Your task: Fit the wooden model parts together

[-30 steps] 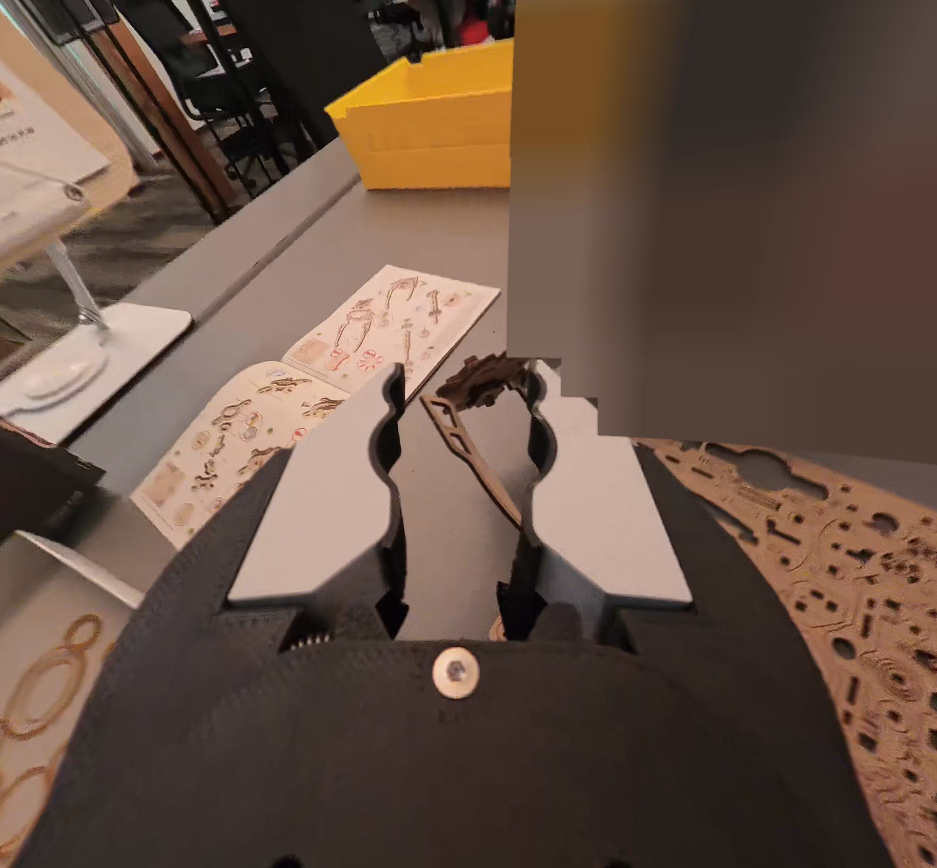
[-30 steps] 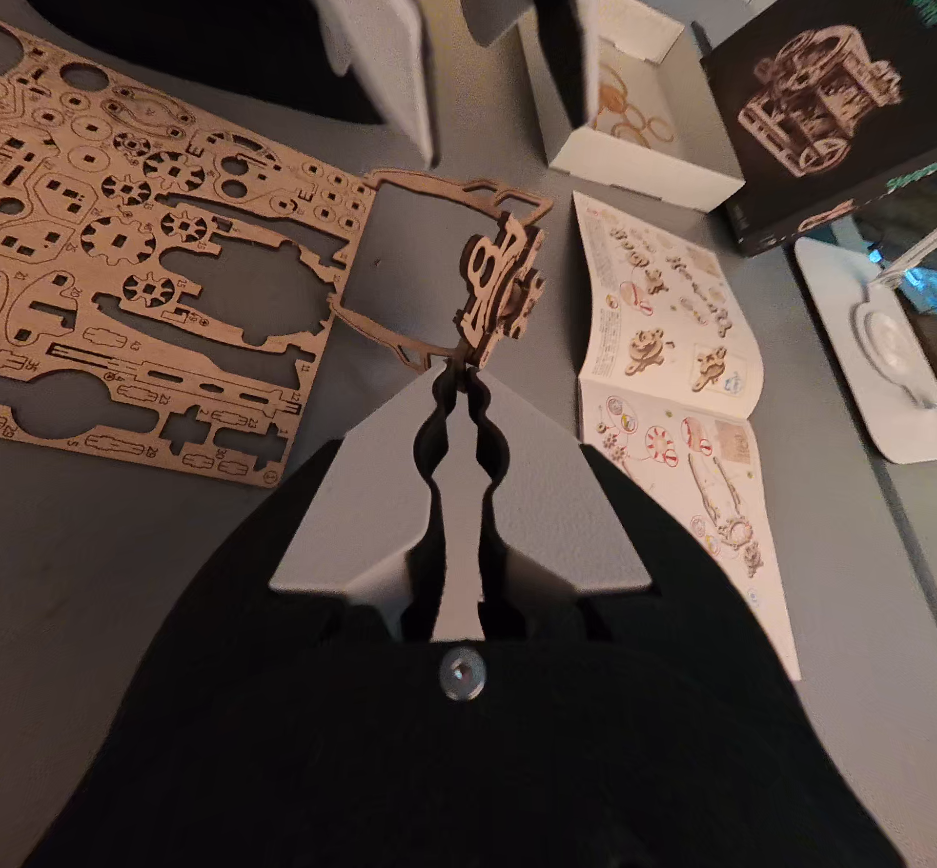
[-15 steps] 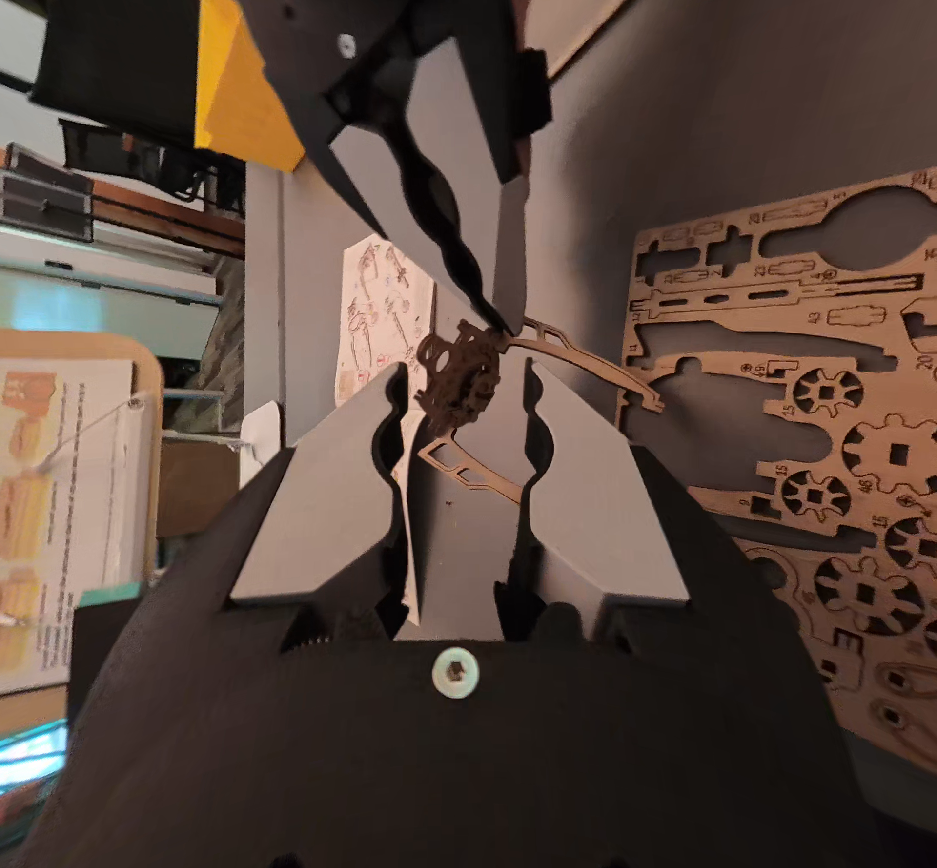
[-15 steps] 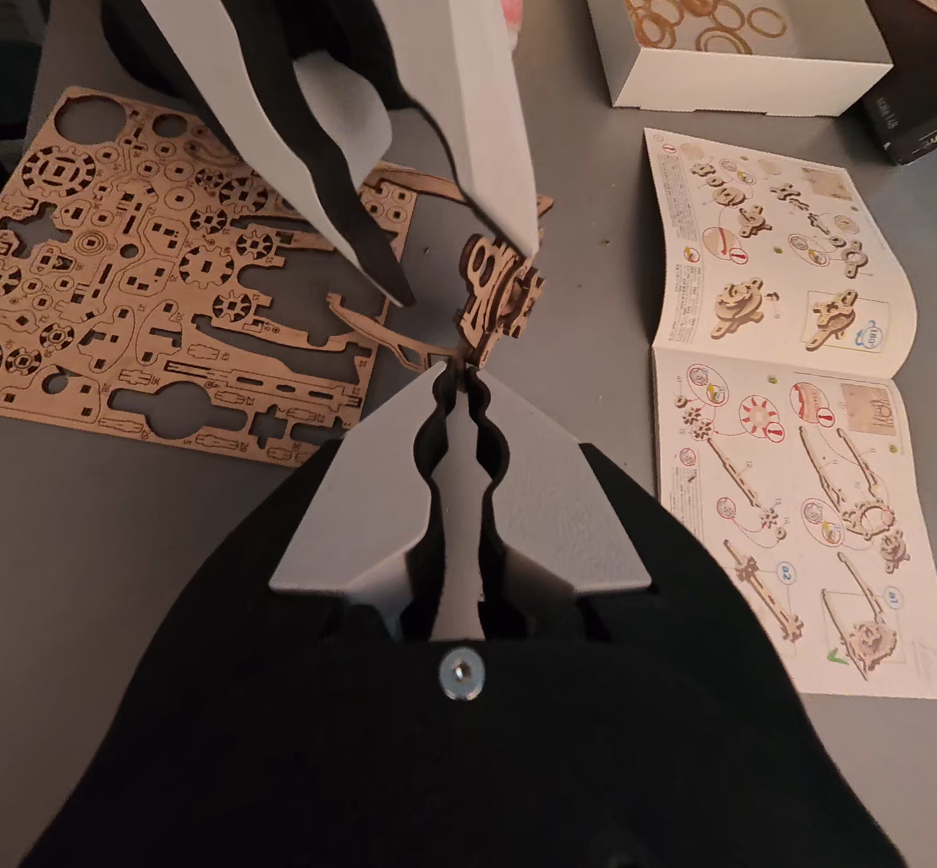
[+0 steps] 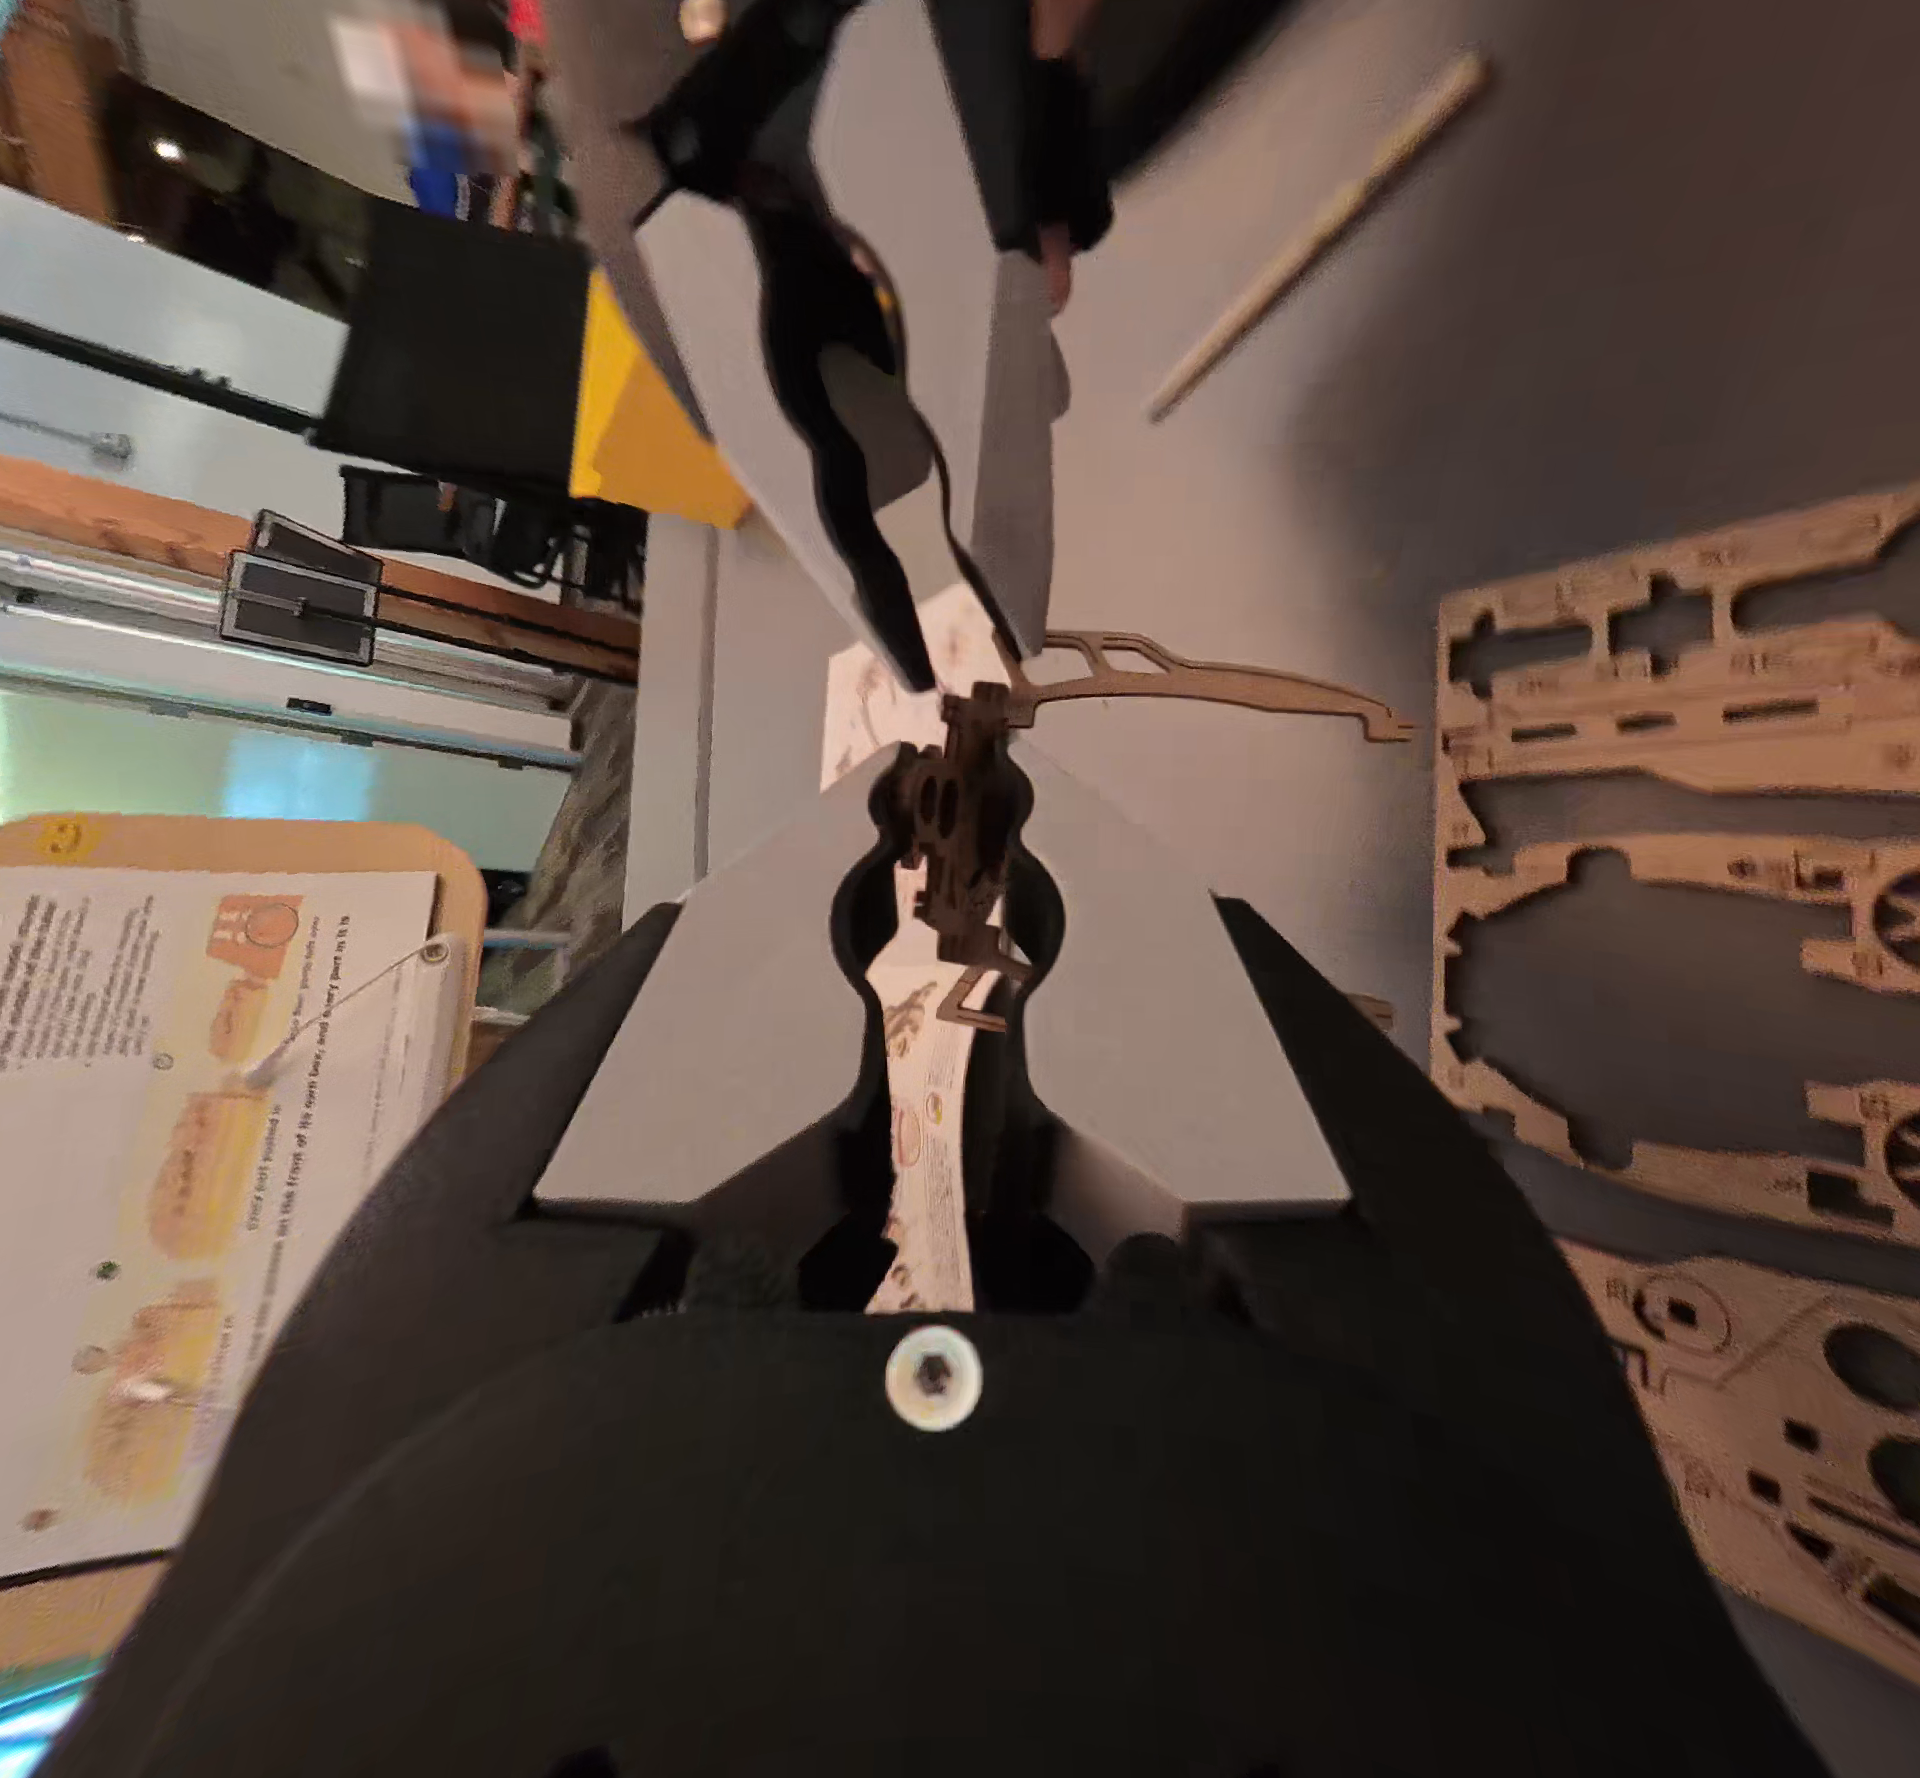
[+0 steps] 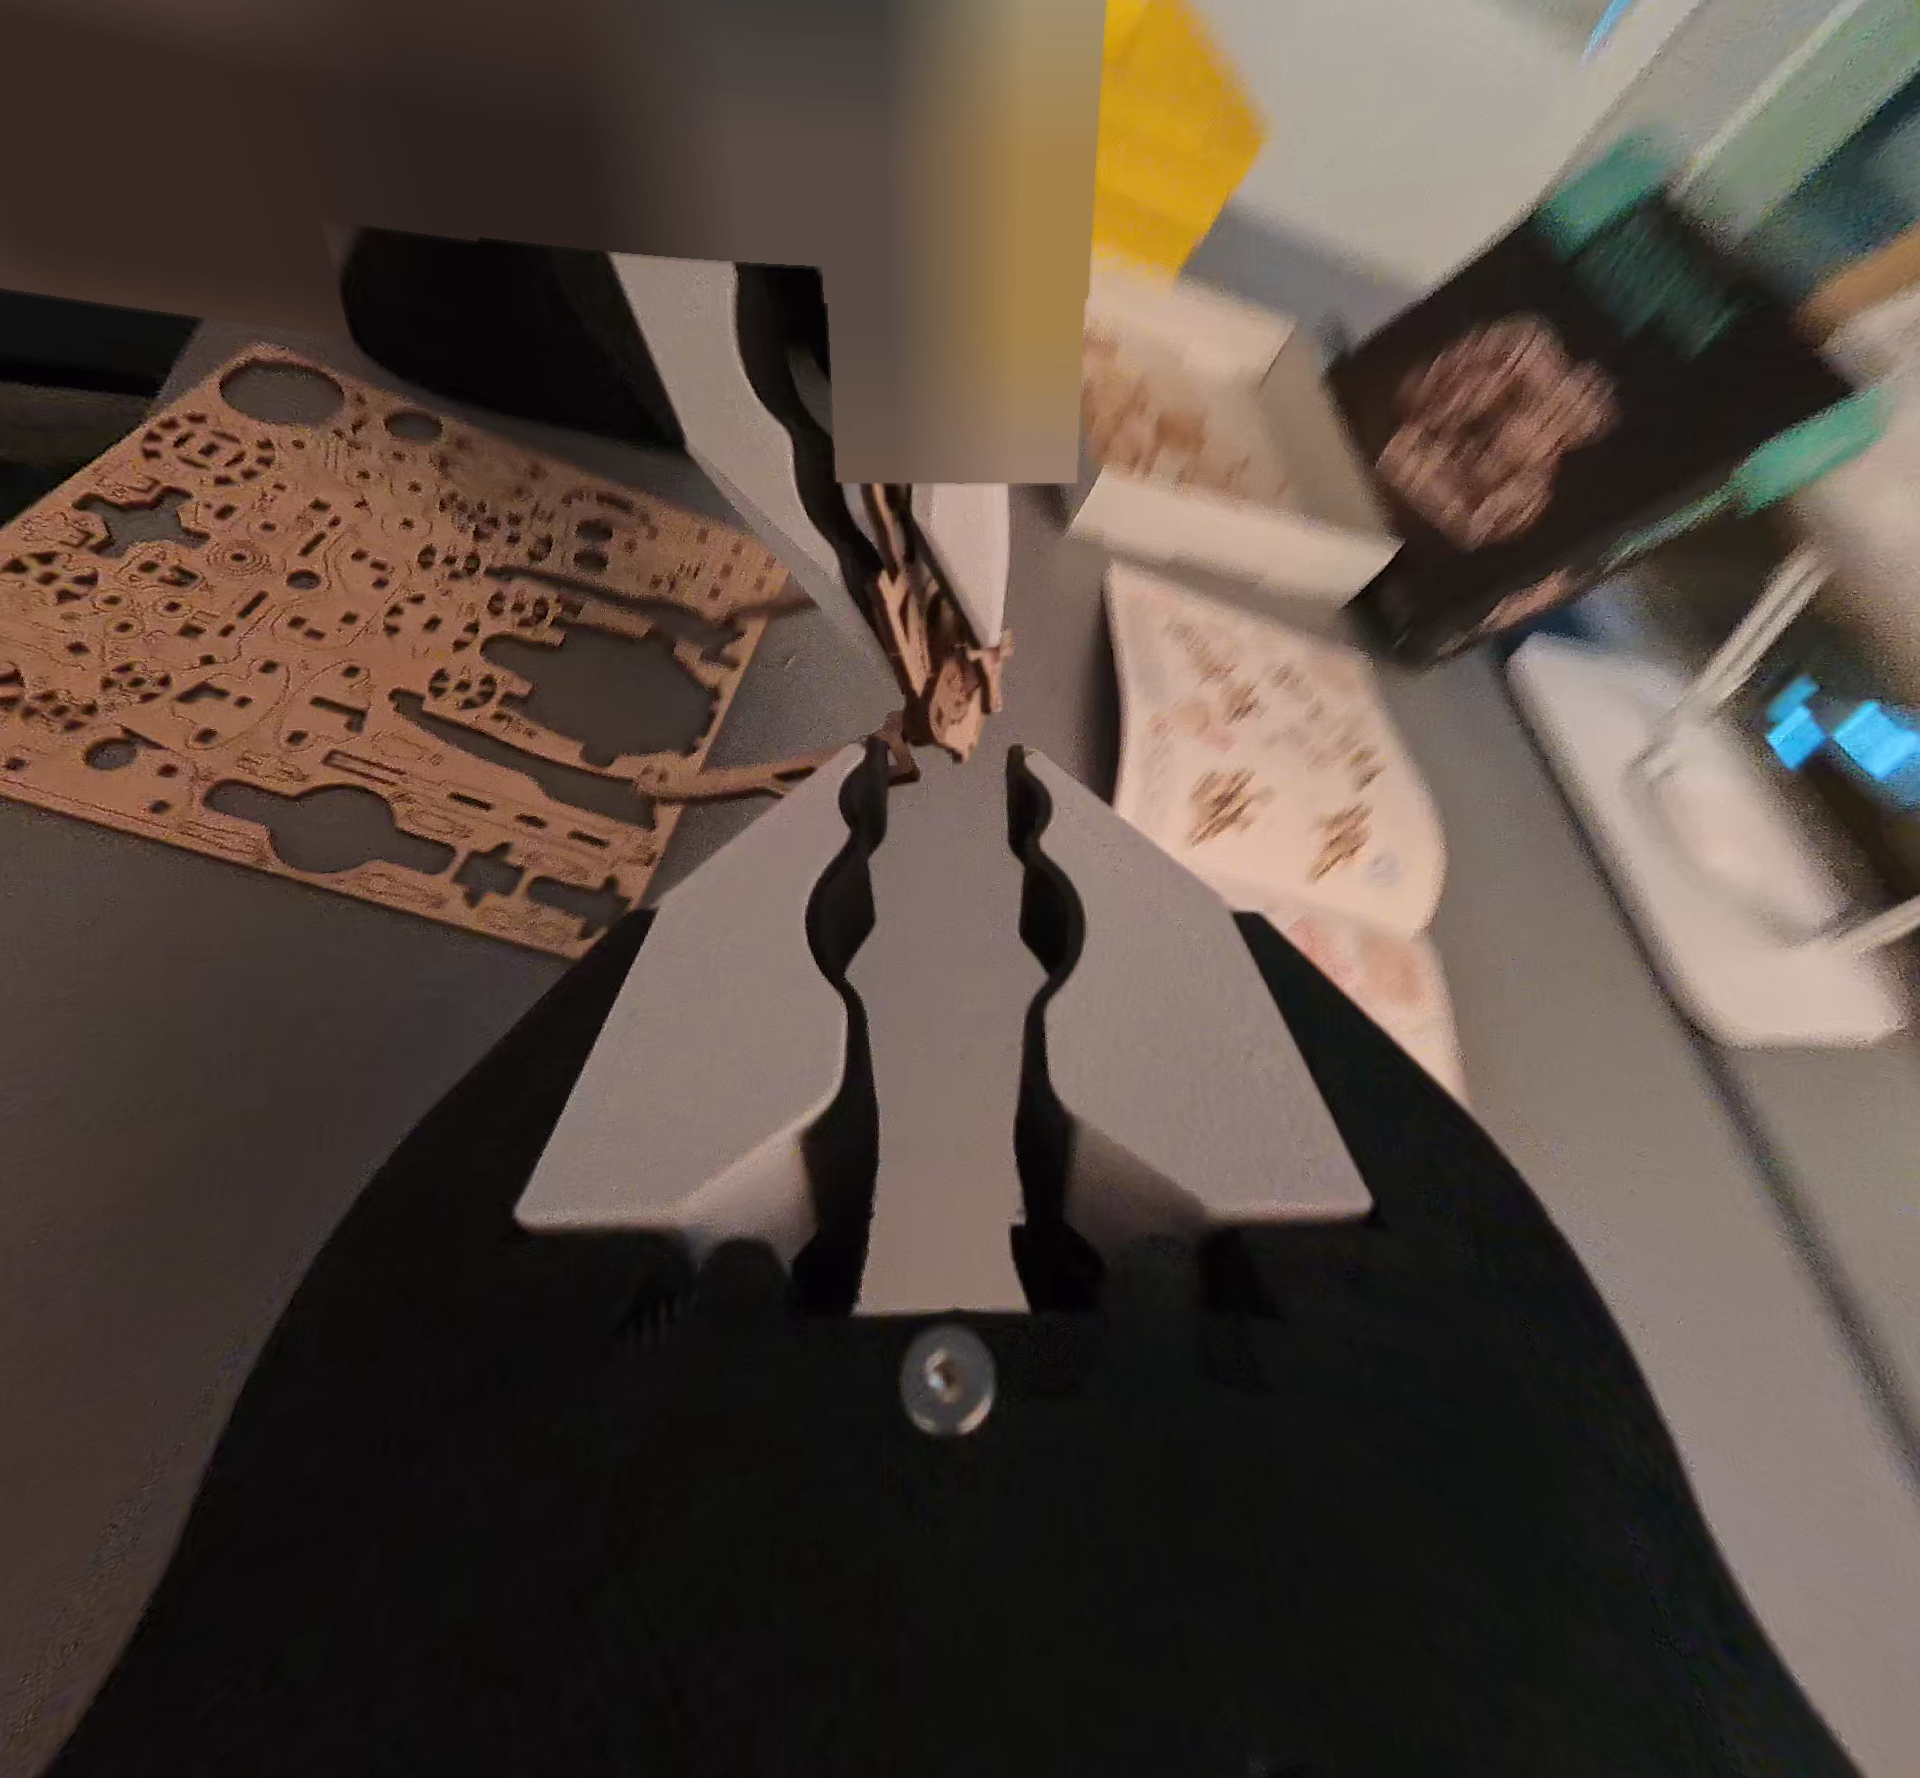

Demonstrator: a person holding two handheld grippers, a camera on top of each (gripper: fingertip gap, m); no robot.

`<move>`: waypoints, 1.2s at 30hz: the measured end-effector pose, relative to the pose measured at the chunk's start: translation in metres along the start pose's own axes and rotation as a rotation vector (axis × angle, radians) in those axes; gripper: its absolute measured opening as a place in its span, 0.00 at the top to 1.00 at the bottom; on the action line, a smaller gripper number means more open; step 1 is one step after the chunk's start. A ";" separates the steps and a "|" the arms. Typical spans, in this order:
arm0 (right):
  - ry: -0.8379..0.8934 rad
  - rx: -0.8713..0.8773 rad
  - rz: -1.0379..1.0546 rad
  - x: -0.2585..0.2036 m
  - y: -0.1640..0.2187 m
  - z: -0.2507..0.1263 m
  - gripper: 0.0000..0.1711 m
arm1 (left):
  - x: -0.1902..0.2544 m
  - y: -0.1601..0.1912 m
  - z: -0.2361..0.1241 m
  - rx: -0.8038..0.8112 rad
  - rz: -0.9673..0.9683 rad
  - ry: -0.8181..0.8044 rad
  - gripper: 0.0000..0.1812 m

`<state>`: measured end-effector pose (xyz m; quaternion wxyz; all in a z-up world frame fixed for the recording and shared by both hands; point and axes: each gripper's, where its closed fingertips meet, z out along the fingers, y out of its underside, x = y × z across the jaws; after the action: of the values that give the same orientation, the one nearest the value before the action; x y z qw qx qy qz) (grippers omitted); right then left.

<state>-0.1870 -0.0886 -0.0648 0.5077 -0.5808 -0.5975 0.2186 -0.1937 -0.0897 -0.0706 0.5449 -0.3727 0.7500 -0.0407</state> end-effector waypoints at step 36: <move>0.072 0.510 -0.141 -0.017 -0.080 -0.034 0.94 | -0.034 -0.069 -0.042 0.530 -0.439 0.008 0.89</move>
<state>-0.1989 -0.1334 0.0110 0.6726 -0.3985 -0.5435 0.3057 -0.1889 -0.1331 0.0053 0.5981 -0.3707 0.6173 -0.3519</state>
